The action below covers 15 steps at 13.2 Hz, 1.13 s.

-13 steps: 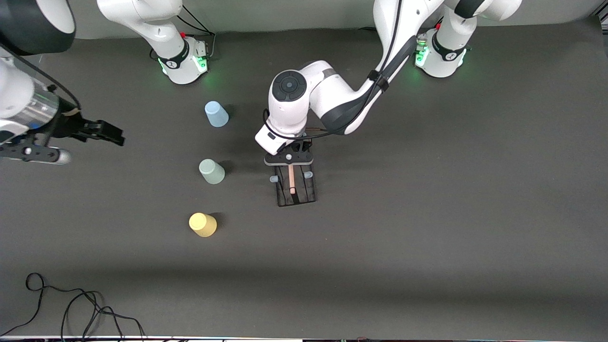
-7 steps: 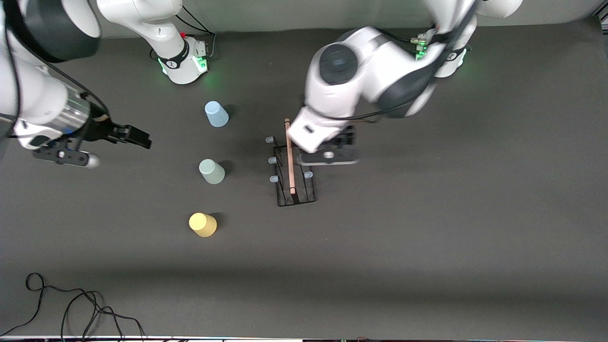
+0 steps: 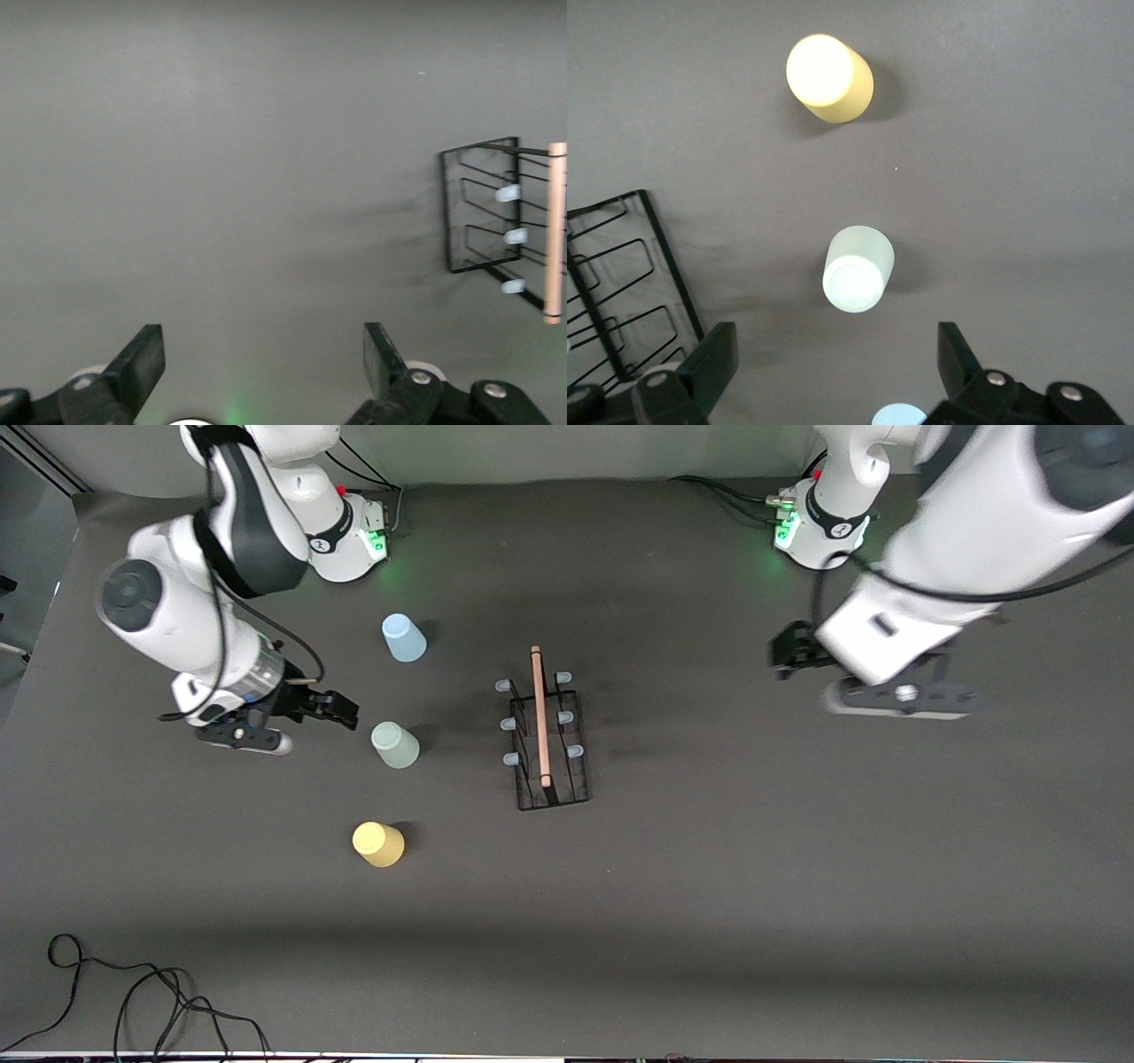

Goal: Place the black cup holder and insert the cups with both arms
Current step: 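Grasp the pale green cup with the right gripper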

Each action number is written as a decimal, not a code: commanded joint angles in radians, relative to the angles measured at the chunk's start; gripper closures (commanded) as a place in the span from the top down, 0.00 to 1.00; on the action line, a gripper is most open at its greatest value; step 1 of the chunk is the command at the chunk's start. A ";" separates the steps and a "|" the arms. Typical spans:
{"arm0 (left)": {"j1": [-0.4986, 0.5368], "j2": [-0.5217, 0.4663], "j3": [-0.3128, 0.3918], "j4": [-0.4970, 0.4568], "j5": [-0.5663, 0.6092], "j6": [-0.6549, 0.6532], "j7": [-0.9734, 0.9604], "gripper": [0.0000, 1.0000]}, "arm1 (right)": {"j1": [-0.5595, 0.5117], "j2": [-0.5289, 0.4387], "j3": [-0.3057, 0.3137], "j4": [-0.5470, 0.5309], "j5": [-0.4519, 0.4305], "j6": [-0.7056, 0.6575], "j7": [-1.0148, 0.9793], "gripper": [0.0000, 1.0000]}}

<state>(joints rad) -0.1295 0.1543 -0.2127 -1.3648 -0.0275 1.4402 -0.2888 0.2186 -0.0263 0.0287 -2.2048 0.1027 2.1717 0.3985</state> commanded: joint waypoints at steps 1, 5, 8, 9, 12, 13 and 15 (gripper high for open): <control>0.095 -0.126 -0.007 -0.158 0.008 0.009 0.078 1.00 | 0.018 0.021 -0.007 -0.049 0.012 0.052 0.031 1.00; 0.201 -0.185 -0.007 -0.247 0.017 0.023 0.148 1.00 | 0.036 0.092 -0.007 -0.070 0.014 0.094 0.034 1.00; 0.211 -0.210 0.062 -0.286 0.017 0.040 0.191 1.00 | 0.042 0.140 -0.007 -0.150 0.014 0.262 0.042 1.00; 0.208 -0.208 0.078 -0.283 0.017 0.042 0.210 1.00 | 0.059 0.157 -0.007 -0.165 0.014 0.304 0.042 1.00; 0.144 -0.202 0.153 -0.275 0.017 0.043 0.212 1.00 | 0.065 0.206 -0.007 -0.194 0.014 0.413 0.048 1.00; 0.134 -0.199 0.159 -0.271 0.017 0.046 0.212 1.00 | 0.074 0.219 -0.006 -0.194 0.014 0.431 0.069 1.00; 0.133 -0.199 0.154 -0.269 0.017 0.055 0.212 1.00 | 0.114 0.264 -0.009 -0.196 0.014 0.480 0.089 1.00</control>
<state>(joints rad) 0.0329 -0.0211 -0.0766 -1.6139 -0.0176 1.4736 -0.0879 0.2896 0.2049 0.0286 -2.3965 0.1038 2.5978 0.4502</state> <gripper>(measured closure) 0.000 0.000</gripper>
